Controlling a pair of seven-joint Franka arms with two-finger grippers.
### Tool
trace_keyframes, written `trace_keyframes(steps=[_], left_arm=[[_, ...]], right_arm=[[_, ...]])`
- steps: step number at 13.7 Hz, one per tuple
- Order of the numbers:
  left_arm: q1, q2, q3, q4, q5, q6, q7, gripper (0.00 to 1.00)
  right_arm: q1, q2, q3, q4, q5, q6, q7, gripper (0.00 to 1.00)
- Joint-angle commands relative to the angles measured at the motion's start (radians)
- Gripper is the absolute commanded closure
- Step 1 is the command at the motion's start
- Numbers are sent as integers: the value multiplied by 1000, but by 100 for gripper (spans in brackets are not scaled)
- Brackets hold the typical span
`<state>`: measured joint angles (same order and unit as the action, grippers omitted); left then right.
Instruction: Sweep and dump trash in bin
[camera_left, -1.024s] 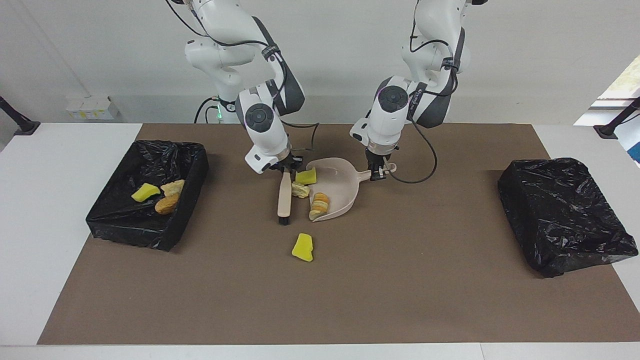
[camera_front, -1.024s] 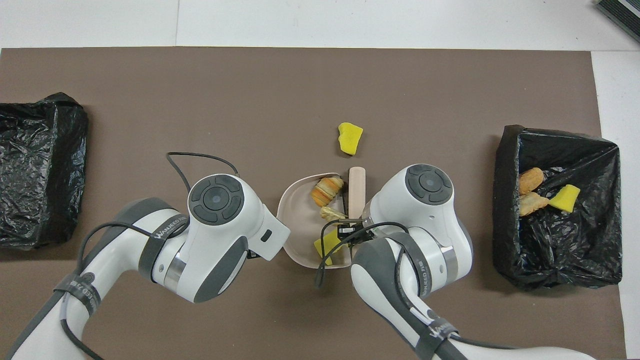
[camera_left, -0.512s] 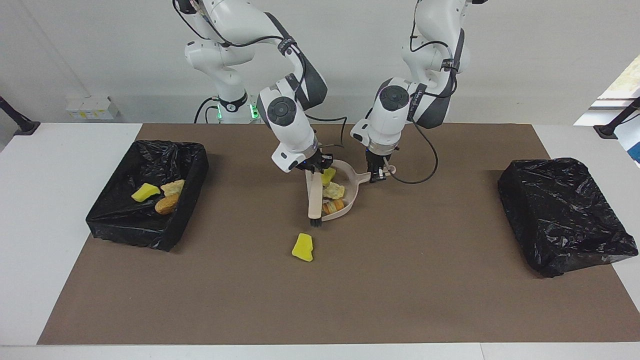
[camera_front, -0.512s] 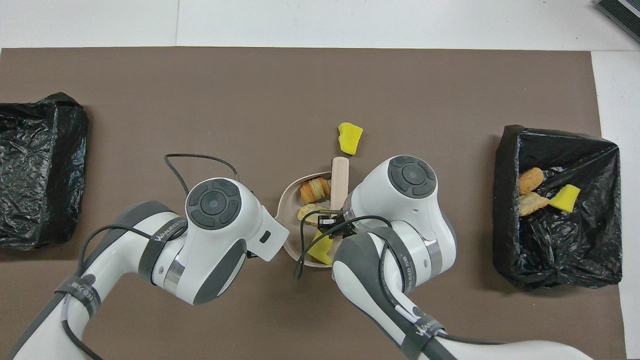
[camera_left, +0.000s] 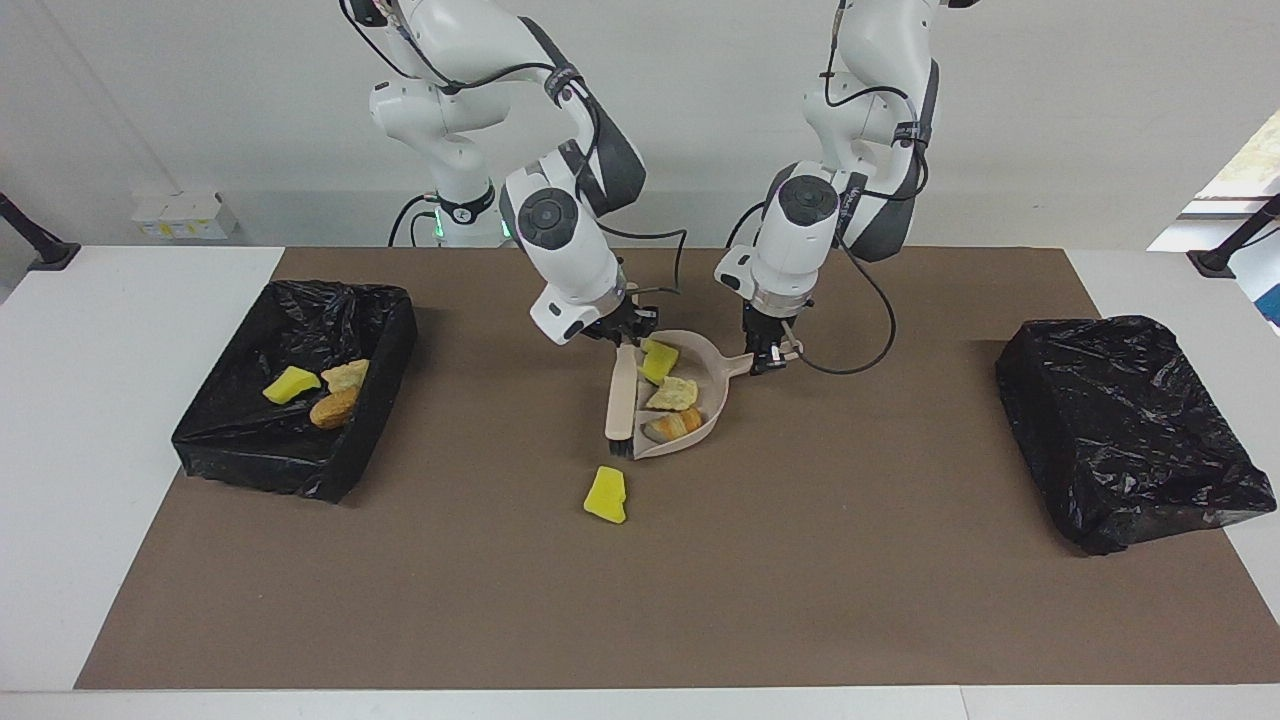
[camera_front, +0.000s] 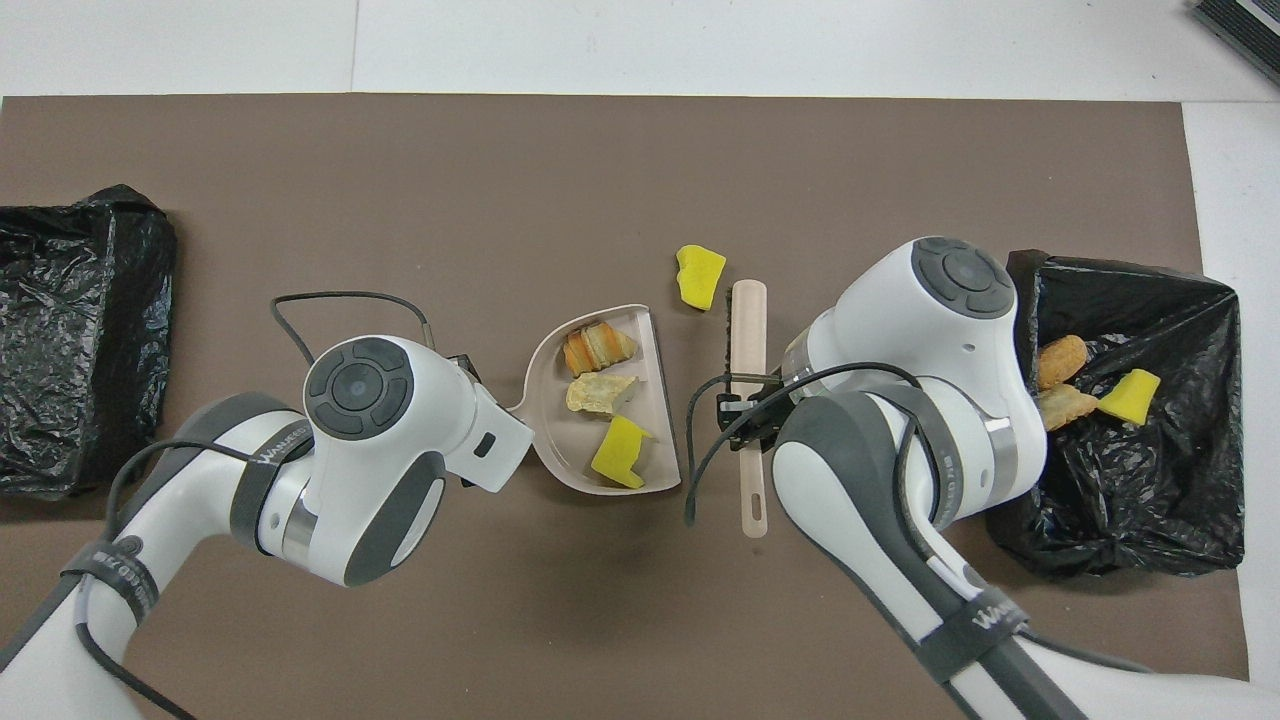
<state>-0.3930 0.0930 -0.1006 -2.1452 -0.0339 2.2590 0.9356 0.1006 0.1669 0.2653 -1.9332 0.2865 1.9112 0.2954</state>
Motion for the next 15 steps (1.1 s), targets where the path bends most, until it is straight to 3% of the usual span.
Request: trace_keyframes(steps=[1, 5, 9, 12, 15], left_arm=[[26, 34, -1, 71, -20, -28, -3, 100], [65, 97, 5, 223, -23, -188, -40, 100], [65, 106, 7, 235, -21, -199, -129, 100], [65, 162, 7, 283, -14, -211, -158, 100], [65, 163, 7, 288, -11, -217, -161, 100]], right_arm=[[-28, -15, 8, -26, -87, 12, -102, 100], [-55, 5, 8, -4, -239, 14, -173, 100], [-117, 60, 8, 36, -283, 11, -269, 100], [-99, 176, 8, 147, -319, 5, -268, 100], [-1, 282, 8, 285, -352, -17, -170, 100]])
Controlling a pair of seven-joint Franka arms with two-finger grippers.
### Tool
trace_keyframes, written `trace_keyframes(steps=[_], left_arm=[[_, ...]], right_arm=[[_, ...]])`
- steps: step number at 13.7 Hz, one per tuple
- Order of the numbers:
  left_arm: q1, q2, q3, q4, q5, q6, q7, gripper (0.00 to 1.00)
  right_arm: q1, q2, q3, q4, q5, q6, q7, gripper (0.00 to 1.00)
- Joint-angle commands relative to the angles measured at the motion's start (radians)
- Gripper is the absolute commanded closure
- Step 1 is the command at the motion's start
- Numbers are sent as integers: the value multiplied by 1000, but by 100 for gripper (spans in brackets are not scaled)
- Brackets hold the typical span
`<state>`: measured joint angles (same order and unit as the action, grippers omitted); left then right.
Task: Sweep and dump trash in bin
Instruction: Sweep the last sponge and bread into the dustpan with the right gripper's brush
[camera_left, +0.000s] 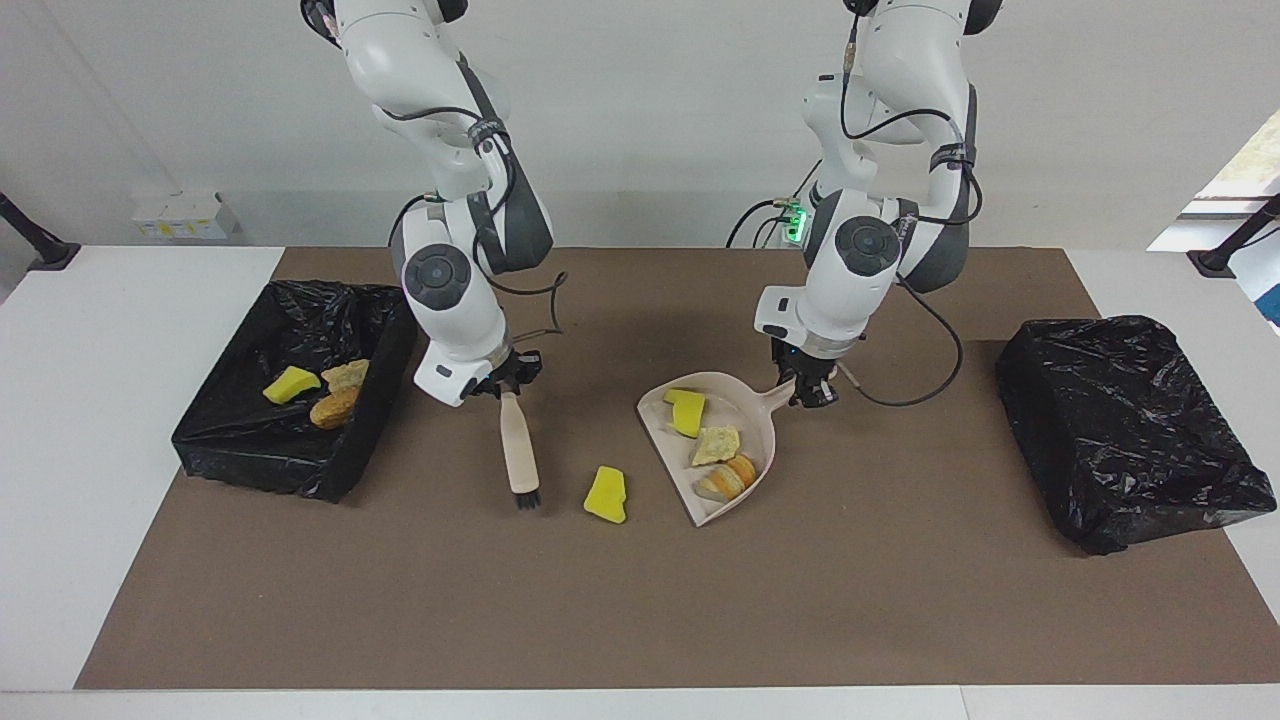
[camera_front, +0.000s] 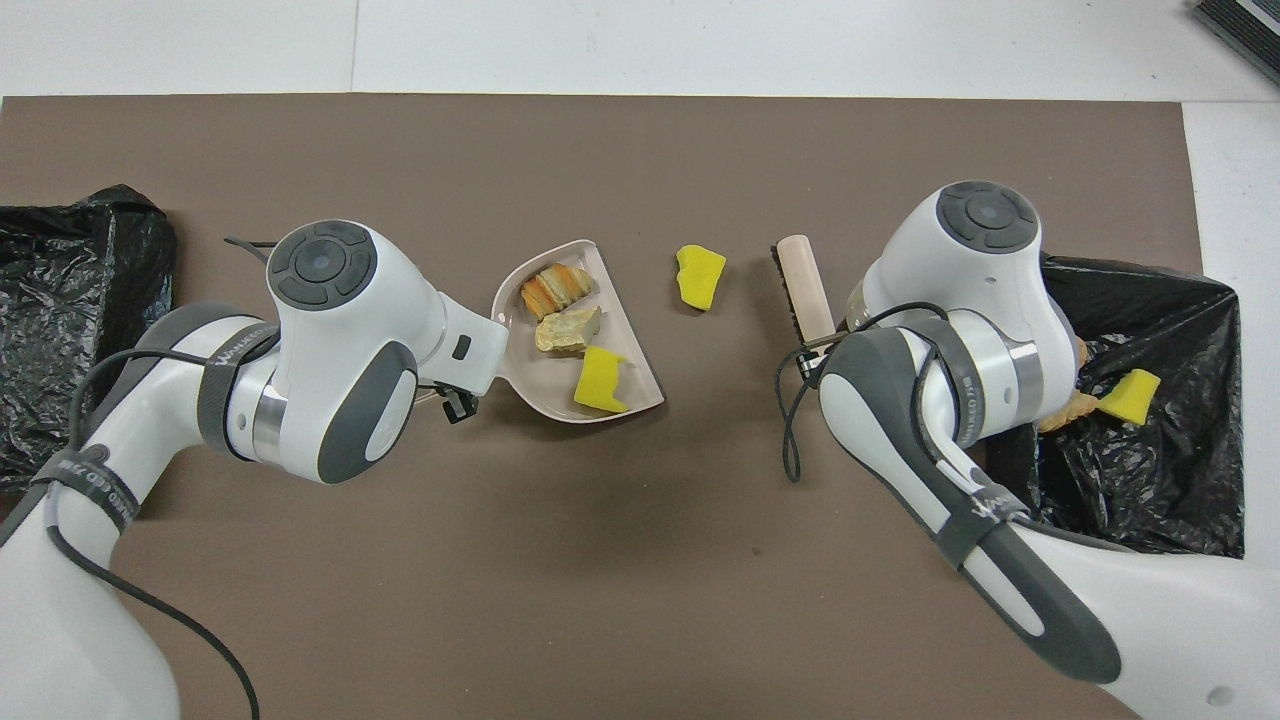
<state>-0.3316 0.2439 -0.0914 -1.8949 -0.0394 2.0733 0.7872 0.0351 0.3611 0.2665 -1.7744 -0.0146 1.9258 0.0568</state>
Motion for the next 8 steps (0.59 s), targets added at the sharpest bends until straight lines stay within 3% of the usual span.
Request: trace_keyframes(steps=[1, 5, 8], left_arm=[[3, 12, -2, 39, -4, -35, -13, 100], [2, 12, -4, 43, 24, -47, -11, 100], [-17, 14, -4, 22, 35, -24, -13, 100]], right_arm=[[83, 104, 8, 136, -54, -33, 95, 100], [163, 105, 16, 136, 16, -16, 196, 100], [207, 99, 17, 133, 91, -21, 406, 100]])
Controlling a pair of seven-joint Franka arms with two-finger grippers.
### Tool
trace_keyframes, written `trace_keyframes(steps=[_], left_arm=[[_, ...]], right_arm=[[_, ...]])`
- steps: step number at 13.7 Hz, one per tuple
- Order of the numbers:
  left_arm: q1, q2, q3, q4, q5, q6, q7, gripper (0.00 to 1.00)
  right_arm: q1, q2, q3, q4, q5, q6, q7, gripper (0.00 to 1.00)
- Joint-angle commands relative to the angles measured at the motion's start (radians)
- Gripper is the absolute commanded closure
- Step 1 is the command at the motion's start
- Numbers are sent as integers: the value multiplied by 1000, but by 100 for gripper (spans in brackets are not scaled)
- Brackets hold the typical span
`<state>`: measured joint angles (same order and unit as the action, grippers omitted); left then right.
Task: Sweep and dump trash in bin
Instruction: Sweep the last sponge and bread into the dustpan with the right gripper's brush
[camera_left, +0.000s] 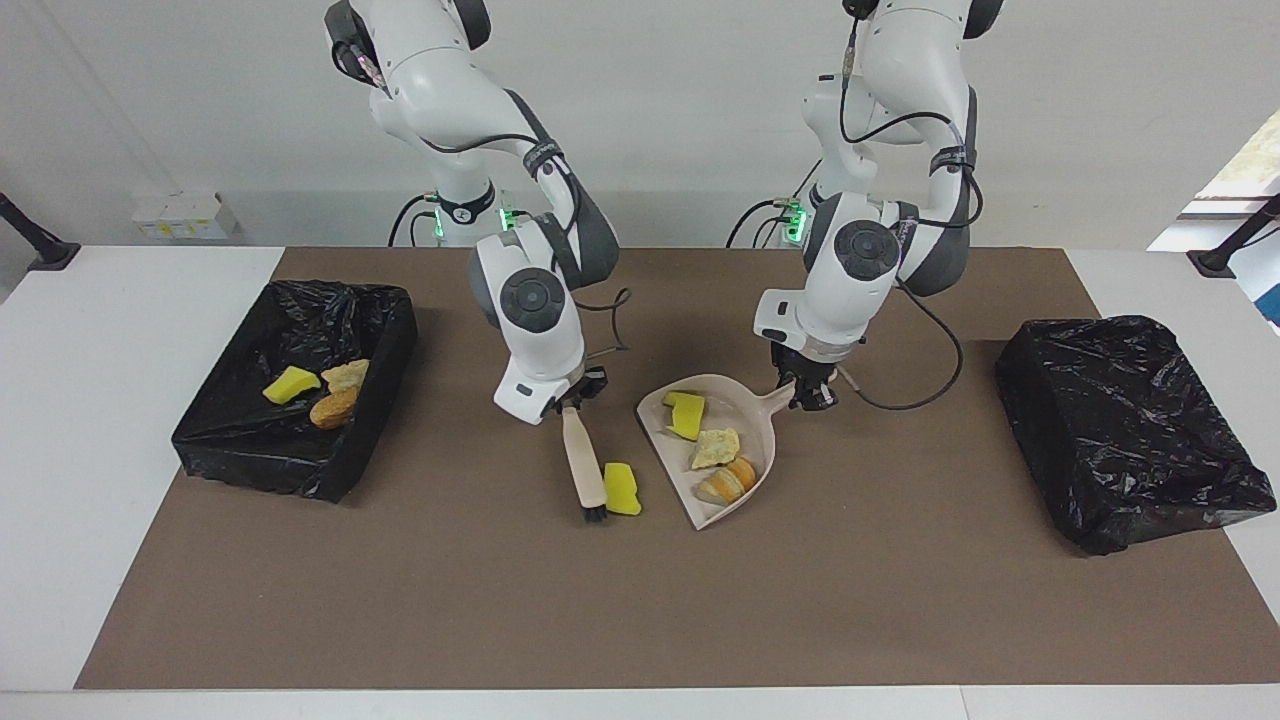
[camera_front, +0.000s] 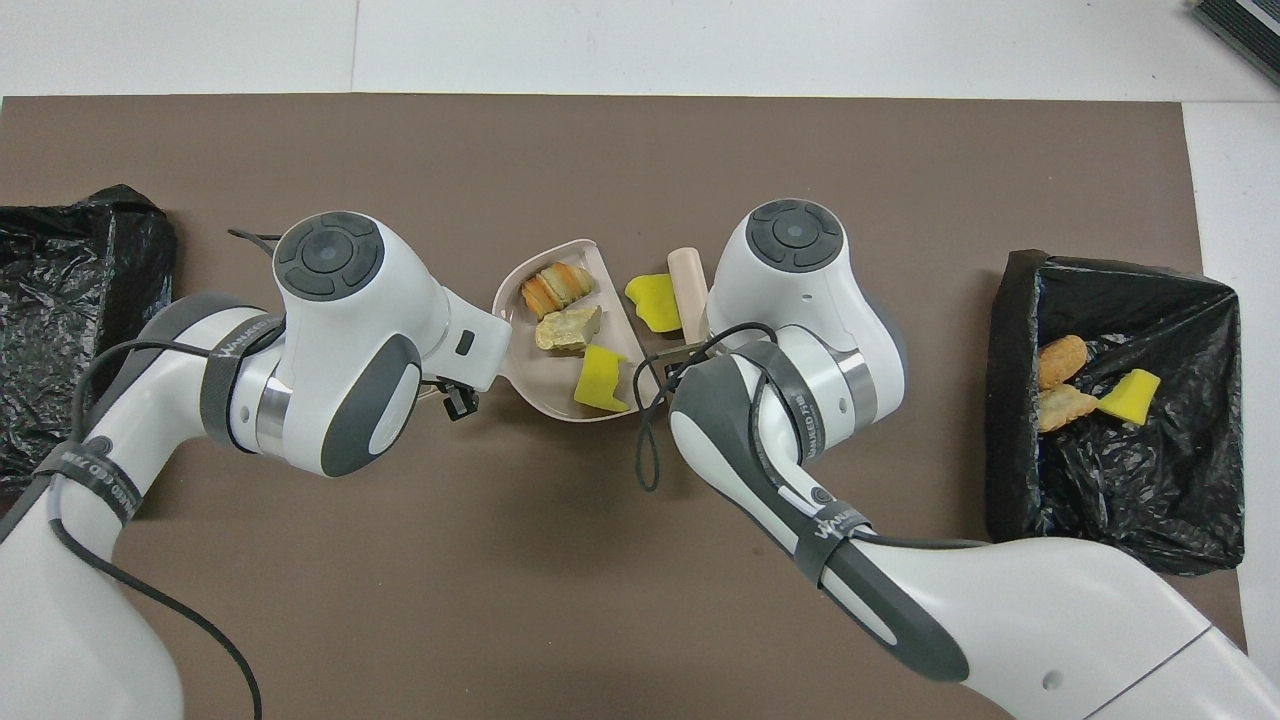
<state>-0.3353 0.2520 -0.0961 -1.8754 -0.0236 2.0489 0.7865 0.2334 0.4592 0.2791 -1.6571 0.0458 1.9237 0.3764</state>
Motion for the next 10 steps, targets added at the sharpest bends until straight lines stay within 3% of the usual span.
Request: trace_keyframes(steps=[1, 5, 10], left_arm=[[-14, 9, 1, -17, 19, 29, -12, 100], [-14, 7, -2, -40, 21, 98, -3, 100], [-24, 0, -5, -93, 10, 237, 36, 100]], right_arm=[[15, -1, 8, 16, 37, -19, 105, 100], [64, -11, 35, 13, 91, -11, 287, 100], [78, -55, 60, 8, 92, -41, 294, 100]])
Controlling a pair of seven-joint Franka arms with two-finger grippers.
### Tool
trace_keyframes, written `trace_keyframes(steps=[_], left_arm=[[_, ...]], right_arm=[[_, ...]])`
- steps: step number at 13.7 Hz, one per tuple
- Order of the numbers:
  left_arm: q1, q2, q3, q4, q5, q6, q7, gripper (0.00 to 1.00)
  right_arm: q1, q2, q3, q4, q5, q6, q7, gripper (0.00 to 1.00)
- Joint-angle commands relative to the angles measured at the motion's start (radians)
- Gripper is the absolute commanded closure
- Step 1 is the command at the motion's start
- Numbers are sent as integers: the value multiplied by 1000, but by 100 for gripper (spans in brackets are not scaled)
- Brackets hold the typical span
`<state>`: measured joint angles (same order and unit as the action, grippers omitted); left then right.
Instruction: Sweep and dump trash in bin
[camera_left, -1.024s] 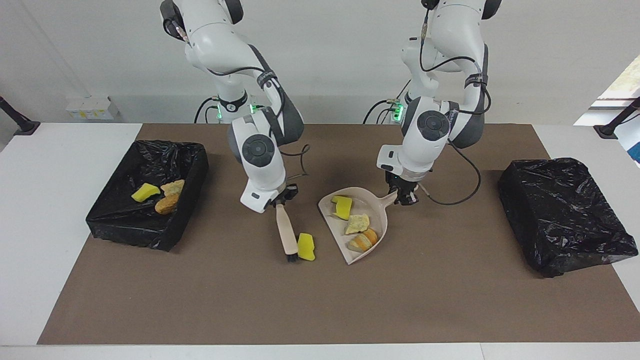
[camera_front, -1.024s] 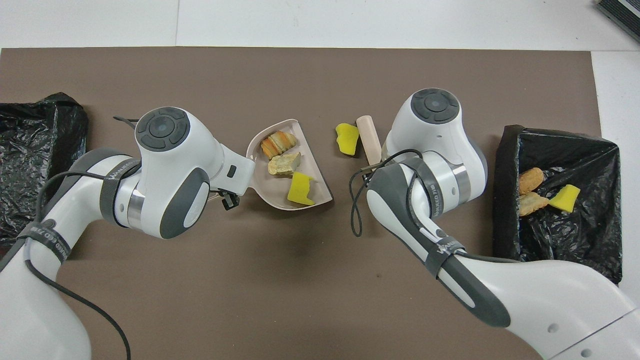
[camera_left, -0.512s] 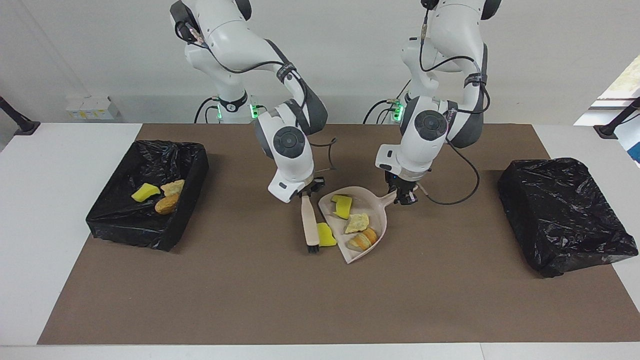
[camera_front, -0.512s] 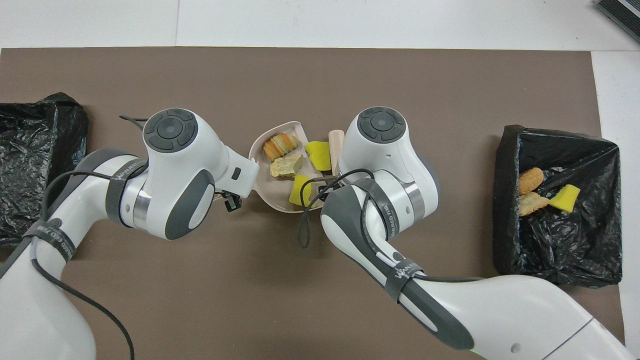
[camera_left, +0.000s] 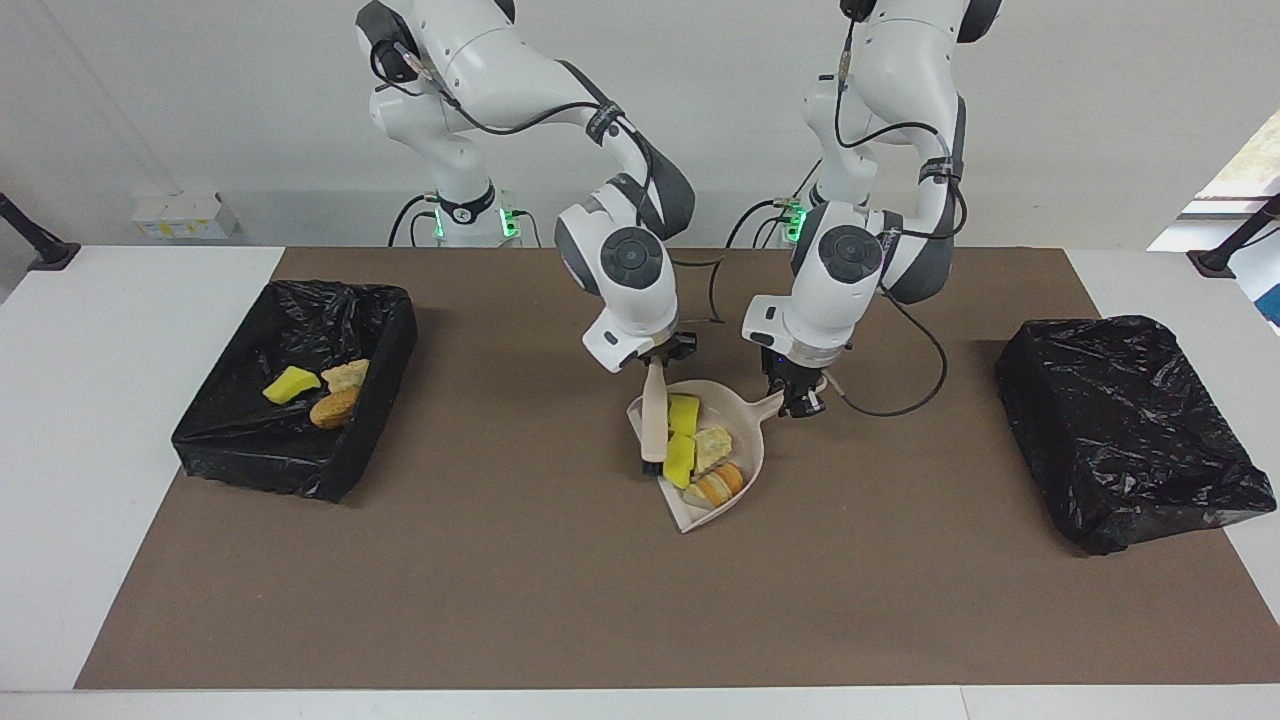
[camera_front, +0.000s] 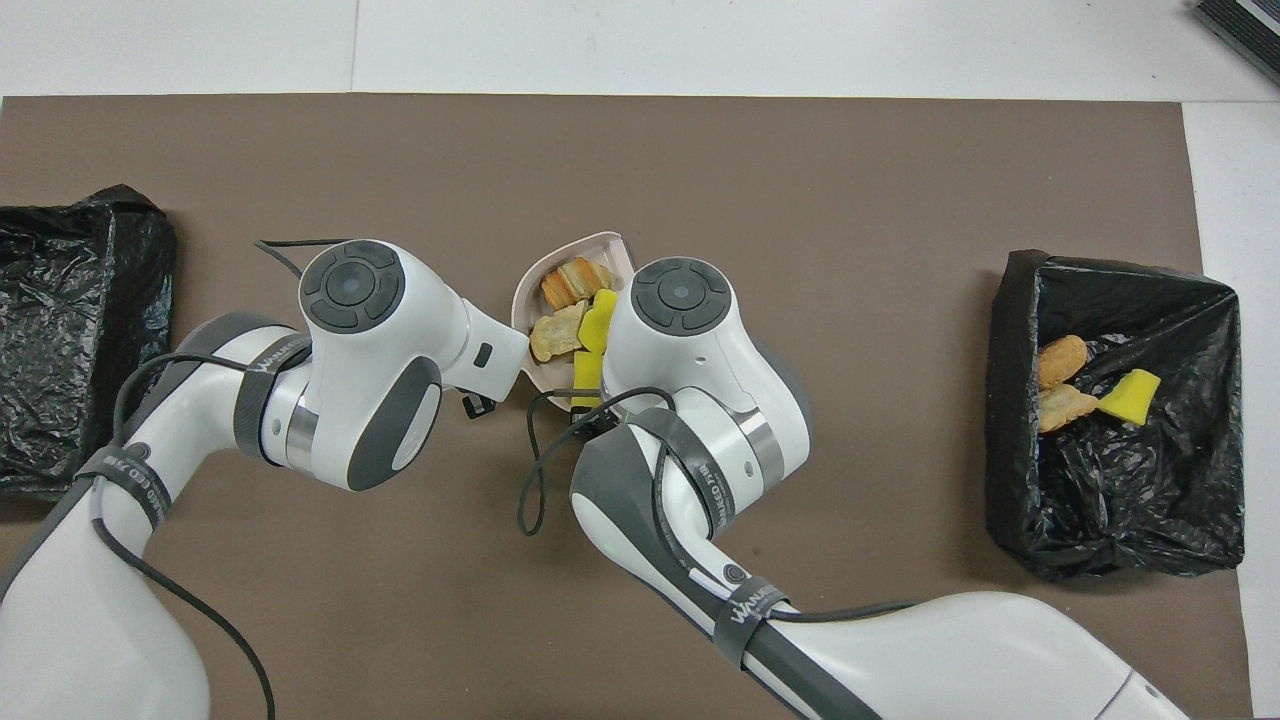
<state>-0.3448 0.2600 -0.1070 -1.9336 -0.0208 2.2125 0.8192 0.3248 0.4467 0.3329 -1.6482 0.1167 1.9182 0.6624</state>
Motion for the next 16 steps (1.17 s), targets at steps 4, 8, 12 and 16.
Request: trace_keyframes(steps=[4, 8, 12, 16], left_arm=[[0, -7, 6, -31, 1, 69, 37, 100], [50, -14, 6, -22, -80, 43, 161, 100], [133, -16, 3, 88, -90, -156, 296, 100], [233, -22, -3, 186, -123, -276, 377, 100]], right_arm=[[-81, -164, 6, -19, 23, -123, -87, 100], [-121, -250, 5, -83, 21, -139, -101, 100], [-141, -341, 3, -249, 21, -91, -102, 100], [-142, -379, 5, -330, 21, -33, -107, 100]])
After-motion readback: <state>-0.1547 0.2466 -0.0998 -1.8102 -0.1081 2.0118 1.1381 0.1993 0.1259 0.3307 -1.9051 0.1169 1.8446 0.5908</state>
